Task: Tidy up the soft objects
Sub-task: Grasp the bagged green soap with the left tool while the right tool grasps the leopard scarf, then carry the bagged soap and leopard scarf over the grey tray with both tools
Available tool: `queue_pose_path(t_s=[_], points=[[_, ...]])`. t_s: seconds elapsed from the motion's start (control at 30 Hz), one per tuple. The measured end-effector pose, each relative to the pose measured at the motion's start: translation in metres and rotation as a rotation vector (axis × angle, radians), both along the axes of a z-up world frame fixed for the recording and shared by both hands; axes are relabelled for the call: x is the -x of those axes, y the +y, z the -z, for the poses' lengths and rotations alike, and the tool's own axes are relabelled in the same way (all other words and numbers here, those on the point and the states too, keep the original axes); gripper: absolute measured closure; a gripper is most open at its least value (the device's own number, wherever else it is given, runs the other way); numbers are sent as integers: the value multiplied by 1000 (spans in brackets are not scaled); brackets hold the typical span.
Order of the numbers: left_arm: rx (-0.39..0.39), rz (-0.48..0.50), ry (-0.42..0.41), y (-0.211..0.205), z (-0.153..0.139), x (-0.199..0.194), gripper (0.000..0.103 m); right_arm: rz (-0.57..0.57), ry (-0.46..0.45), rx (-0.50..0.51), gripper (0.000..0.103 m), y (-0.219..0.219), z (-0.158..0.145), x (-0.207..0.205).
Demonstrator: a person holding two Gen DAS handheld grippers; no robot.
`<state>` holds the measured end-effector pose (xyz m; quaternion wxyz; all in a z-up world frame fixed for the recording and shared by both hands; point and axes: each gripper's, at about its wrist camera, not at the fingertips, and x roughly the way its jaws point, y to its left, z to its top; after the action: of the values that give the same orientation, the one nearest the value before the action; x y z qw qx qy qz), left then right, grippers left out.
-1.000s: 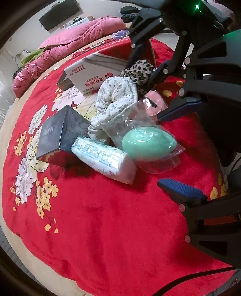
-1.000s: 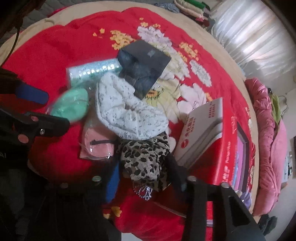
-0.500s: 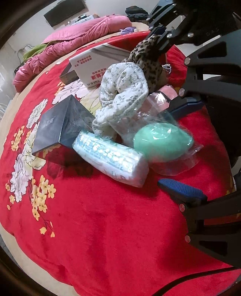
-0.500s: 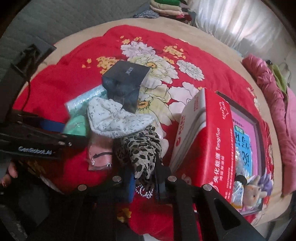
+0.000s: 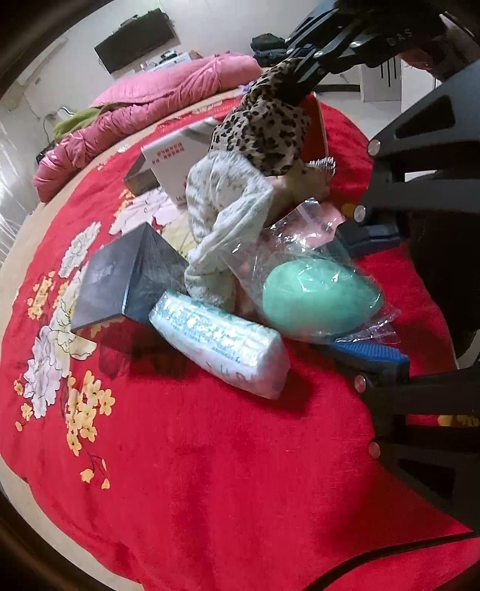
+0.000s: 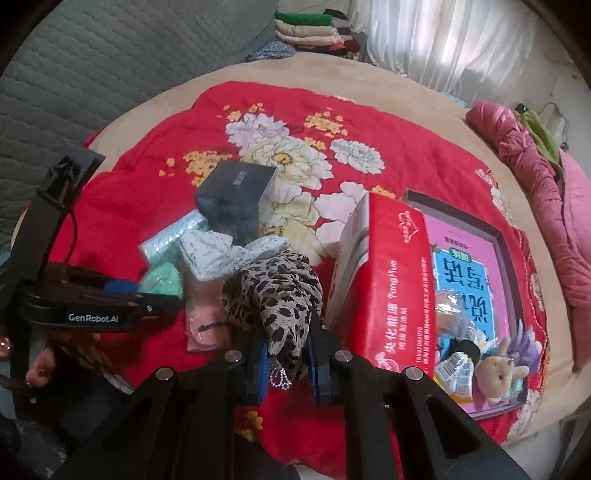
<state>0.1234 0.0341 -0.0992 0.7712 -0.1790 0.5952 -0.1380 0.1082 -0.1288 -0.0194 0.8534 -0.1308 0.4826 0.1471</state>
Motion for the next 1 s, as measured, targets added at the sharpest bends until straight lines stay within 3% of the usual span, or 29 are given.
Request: queue_pose_path(t_s=[0.6,1.0], points=[[-36,-6,-45,7,-27,26,63,29,-55,-35,87,-11,-28,11],[-90,16,-130,-6,-65,43,63,21,-78,-74,87,-14,-42,24]])
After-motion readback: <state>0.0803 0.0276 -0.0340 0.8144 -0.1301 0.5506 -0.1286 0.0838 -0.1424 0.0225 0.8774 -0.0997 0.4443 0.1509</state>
